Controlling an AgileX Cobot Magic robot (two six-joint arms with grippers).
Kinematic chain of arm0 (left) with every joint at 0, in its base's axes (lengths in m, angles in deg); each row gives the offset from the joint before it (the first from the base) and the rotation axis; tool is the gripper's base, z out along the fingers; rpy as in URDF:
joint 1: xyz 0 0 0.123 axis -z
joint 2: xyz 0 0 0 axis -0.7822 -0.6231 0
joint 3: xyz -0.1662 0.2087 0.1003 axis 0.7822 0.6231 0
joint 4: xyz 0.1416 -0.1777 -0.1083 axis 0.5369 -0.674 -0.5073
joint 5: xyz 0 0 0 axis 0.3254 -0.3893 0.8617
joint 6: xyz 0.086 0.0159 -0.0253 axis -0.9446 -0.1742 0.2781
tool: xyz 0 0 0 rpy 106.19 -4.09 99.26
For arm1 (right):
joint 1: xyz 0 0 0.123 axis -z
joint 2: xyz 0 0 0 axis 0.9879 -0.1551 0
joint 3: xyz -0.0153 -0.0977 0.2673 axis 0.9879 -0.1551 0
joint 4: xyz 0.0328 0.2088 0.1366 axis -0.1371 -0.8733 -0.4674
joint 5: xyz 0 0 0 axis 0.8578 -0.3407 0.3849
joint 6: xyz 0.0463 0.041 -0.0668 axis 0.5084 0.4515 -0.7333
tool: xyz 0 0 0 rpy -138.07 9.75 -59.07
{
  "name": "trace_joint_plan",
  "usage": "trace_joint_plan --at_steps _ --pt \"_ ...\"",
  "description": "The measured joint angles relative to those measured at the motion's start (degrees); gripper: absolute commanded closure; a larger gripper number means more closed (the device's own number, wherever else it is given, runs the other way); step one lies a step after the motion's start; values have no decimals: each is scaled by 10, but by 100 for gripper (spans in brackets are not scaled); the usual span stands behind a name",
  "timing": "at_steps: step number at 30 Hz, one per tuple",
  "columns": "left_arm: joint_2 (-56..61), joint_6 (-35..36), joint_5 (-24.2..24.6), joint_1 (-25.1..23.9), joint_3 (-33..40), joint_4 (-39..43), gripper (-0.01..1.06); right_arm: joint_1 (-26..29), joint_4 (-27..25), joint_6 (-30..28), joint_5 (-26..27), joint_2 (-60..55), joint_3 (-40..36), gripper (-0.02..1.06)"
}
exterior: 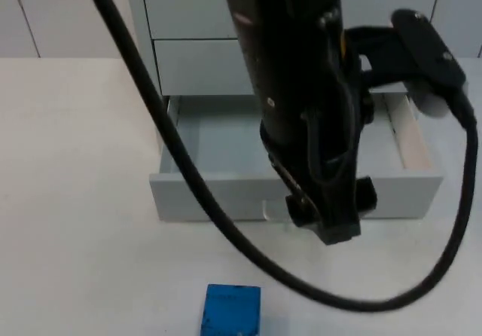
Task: Open the drawer with the left hand, place the block into the drawer with the right hand, then close the drawer with the left hand.
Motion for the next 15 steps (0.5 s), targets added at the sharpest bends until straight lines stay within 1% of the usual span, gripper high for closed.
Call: trace_joint_plan --at_steps 3,4,6,8,9,11,13,14,15 --pt "8 0 17 -44 0 -60 29 0 0 0 0 0 0 2" --pt "8 0 17 -44 0 -60 29 0 0 0 0 0 0 2" --pt "16 0 36 -99 0 -125 29 0 0 0 0 0 0 2" --pt "22 0 58 -140 1 -166 29 0 -1 0 0 0 0 2" --pt "22 0 58 -140 1 -166 29 0 -1 0 0 0 0 2" --pt "38 1 63 -180 14 -199 29 0 -4 0 0 0 0 2" --pt "60 5 61 -210 36 -219 29 0 -11 0 0 0 0 2" --pt "60 5 61 -210 36 -219 29 0 -11 0 0 0 0 2" --pt "75 10 57 -225 56 -224 29 0 -12 0 0 0 0 2"
